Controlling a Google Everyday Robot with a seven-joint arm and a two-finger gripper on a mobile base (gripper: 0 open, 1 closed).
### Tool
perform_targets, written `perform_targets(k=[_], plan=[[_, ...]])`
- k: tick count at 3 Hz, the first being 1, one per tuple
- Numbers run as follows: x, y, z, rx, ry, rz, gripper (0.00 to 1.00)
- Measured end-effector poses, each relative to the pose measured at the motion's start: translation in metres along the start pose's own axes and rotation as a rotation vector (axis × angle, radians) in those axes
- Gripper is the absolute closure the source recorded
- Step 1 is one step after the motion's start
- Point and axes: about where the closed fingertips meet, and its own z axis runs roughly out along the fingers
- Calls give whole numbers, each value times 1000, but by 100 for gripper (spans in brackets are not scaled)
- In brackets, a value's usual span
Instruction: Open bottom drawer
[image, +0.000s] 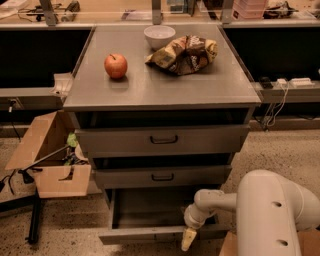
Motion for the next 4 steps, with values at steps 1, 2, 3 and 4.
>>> perform_targets(k=[1, 2, 3, 4], plan=[[17, 26, 8, -57, 11, 4, 0], [32, 56, 11, -102, 44, 5, 27], [37, 69, 11, -117, 62, -3, 50], [38, 75, 10, -127, 75, -7, 39]])
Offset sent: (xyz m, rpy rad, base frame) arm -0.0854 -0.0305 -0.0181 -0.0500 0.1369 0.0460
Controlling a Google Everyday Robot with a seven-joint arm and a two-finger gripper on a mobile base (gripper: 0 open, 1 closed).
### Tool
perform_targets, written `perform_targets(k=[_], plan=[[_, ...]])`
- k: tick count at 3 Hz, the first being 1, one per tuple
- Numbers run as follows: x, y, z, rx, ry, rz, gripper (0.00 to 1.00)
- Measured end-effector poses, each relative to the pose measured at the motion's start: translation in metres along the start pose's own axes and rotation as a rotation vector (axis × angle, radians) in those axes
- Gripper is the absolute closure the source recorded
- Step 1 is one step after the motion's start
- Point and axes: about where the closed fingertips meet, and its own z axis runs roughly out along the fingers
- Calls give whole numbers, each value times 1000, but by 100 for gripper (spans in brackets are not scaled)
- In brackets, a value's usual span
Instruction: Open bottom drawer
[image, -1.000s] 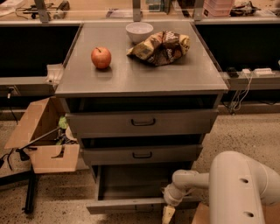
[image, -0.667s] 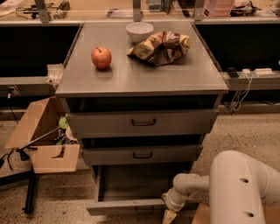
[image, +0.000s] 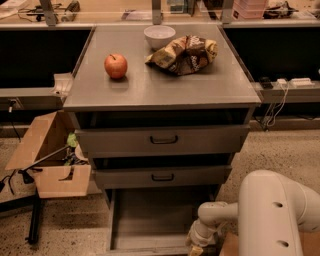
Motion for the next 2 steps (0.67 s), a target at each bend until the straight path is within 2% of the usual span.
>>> perform_targets(k=[1, 2], plan=[[0, 0, 0, 0, 0, 0, 16], [0, 0, 0, 0, 0, 0, 0]])
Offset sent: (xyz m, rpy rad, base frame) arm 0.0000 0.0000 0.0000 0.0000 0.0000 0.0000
